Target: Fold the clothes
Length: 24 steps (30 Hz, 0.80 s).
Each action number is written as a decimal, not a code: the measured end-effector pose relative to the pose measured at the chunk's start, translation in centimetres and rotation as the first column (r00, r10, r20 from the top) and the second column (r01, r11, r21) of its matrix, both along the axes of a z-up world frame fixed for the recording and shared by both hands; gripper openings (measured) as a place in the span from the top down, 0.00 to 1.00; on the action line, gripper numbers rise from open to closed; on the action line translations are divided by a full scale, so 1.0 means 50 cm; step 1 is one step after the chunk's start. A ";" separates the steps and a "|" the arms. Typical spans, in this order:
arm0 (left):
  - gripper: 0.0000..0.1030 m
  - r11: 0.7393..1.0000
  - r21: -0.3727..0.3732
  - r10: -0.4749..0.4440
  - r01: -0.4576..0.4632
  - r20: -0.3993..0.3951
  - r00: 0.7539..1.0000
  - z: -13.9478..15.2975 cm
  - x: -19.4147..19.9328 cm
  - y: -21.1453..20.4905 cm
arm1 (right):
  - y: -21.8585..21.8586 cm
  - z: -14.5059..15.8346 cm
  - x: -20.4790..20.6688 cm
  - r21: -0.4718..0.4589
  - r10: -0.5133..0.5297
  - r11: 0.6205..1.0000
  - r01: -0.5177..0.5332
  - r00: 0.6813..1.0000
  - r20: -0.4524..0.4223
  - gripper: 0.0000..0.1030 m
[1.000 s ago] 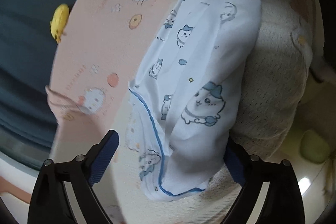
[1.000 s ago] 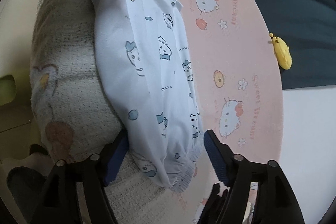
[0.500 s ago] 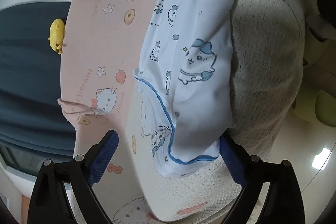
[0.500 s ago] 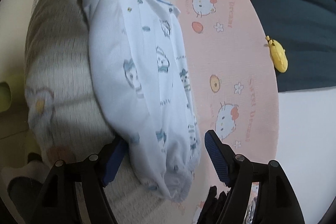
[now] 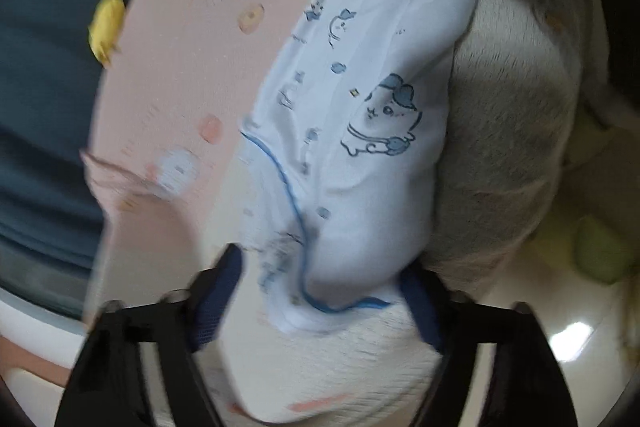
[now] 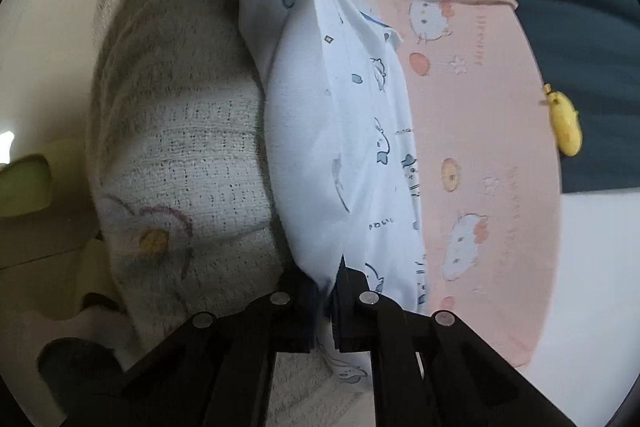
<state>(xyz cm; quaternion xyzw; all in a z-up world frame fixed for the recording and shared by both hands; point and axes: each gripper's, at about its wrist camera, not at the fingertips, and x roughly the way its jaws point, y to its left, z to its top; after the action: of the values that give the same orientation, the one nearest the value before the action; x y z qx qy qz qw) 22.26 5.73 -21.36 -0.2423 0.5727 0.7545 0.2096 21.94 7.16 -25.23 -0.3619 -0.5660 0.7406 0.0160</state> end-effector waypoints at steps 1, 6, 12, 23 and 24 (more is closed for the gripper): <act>0.42 1.000 0.012 0.009 -0.009 0.023 1.000 0.003 -0.004 -0.001 | -0.001 -0.001 0.001 0.005 0.000 1.000 0.000 1.000 -0.002 0.93; 0.48 0.999 0.035 0.007 -0.010 0.084 0.996 0.008 -0.013 -0.003 | 0.006 0.014 -0.005 -0.043 -0.017 0.999 0.018 1.000 0.026 0.93; 0.60 0.992 0.114 0.028 -0.057 0.244 0.969 0.034 -0.057 -0.016 | 0.019 0.046 -0.019 -0.144 -0.042 0.988 0.056 0.994 0.099 0.93; 0.67 0.871 0.298 0.170 -0.390 0.563 0.809 0.093 -0.183 -0.045 | 0.104 0.144 -0.107 -0.489 -0.151 0.798 0.352 0.903 0.403 0.93; 0.67 0.858 0.306 0.176 -0.413 0.581 0.795 0.096 -0.191 -0.048 | 0.106 0.147 -0.111 -0.494 -0.158 0.788 0.367 0.897 0.414 0.93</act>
<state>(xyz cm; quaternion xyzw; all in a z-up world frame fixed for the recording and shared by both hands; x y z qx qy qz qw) 12.73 3.32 -16.54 -0.4797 0.2706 0.7849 0.2840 16.40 12.47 -17.86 -0.5527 -0.2600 0.7870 -0.0873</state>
